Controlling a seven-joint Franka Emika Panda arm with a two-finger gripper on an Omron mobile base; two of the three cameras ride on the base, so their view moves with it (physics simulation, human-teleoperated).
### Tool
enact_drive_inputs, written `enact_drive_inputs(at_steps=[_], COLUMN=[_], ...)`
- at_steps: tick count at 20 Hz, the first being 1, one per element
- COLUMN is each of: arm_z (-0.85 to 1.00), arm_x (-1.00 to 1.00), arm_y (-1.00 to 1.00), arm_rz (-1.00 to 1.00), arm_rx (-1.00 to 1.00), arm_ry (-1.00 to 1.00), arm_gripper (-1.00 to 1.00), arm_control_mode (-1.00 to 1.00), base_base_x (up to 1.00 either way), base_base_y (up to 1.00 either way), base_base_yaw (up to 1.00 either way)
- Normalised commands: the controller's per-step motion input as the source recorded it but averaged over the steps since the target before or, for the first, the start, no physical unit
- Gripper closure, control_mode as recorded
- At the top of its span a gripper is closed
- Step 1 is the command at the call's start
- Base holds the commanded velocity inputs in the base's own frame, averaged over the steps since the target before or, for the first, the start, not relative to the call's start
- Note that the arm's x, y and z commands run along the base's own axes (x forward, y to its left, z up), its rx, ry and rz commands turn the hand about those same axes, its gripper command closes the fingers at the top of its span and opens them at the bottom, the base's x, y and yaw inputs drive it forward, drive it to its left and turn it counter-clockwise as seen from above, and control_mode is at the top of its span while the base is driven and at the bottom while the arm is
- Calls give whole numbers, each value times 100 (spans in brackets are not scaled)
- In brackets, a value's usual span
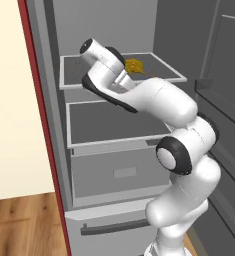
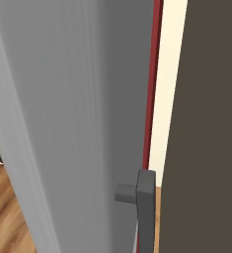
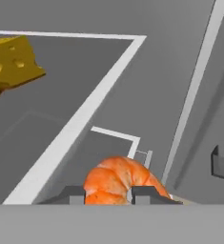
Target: Take the cheese, shrimp, and mushroom from the fridge and place them on the plate on the dining counter to create an appetizer plate.
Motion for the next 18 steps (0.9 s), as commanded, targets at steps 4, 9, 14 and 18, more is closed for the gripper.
enact_drive_inputs(at_steps=[4,9,14,18], arm_z=[0,0,0,0], arm_x=[-86,-82,-62,-55], arm_y=[0,0,0,0], arm_rz=[-1,0,0,0], arm_rx=[1,0,0,0], arm_ry=[-7,-6,0,0], arm_gripper=[100,100,100,100], arm_control_mode=[-100,-100,-100,-100], base_base_x=[0,0,0,0], base_base_y=[0,0,0,0], base_base_yaw=[0,0,0,0])
